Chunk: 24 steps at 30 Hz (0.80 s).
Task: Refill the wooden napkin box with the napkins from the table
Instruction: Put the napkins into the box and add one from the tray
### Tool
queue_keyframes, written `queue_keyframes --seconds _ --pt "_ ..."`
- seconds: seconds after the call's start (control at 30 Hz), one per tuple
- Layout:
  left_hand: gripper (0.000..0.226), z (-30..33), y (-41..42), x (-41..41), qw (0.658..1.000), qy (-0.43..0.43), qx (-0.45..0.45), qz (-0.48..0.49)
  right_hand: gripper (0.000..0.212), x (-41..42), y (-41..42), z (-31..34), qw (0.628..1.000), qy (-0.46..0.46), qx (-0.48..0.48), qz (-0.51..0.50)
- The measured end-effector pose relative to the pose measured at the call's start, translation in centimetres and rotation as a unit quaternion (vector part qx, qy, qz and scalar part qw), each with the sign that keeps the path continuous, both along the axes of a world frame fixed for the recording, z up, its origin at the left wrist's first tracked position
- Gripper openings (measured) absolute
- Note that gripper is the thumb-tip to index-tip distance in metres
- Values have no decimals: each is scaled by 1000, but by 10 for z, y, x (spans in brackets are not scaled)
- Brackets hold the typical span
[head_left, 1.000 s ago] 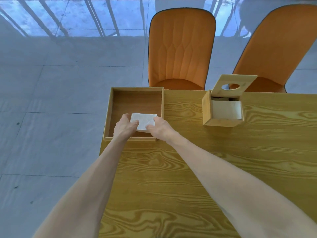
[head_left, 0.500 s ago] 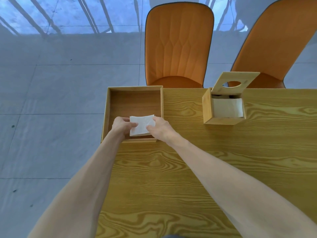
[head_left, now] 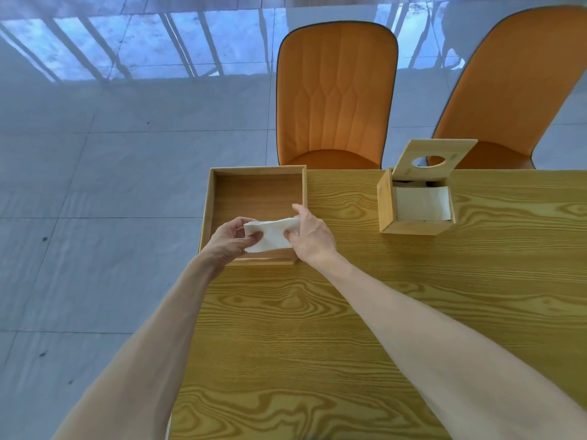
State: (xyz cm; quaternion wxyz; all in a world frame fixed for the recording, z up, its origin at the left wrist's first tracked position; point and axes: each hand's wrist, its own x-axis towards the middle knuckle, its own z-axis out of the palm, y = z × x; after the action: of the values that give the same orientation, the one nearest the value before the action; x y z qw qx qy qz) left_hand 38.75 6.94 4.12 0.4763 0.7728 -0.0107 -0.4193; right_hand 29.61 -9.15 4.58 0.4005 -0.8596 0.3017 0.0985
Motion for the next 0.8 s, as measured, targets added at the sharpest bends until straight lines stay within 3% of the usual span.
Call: queue_keyframes --seconds 0.1,0.2,0.4,0.6,0.8 --pt "12 8 -3 -3 1000 -10 -11 -8 35 -6 -9 4 1000 -20 7 -12" --pt "14 13 -10 -9 1000 -16 -19 -8 22 -16 -18 10 999 -43 22 -24" --pt "25 24 -43 -31 998 -47 -27 -9 19 -49 -50 24 994 -89 22 -58" --pt "32 36 -106 -62 995 -72 -72 -6 32 -95 -106 35 982 -117 31 -148" --pt "27 39 -184 -98 991 -117 -65 -5 27 -130 -169 39 967 -137 8 -215"
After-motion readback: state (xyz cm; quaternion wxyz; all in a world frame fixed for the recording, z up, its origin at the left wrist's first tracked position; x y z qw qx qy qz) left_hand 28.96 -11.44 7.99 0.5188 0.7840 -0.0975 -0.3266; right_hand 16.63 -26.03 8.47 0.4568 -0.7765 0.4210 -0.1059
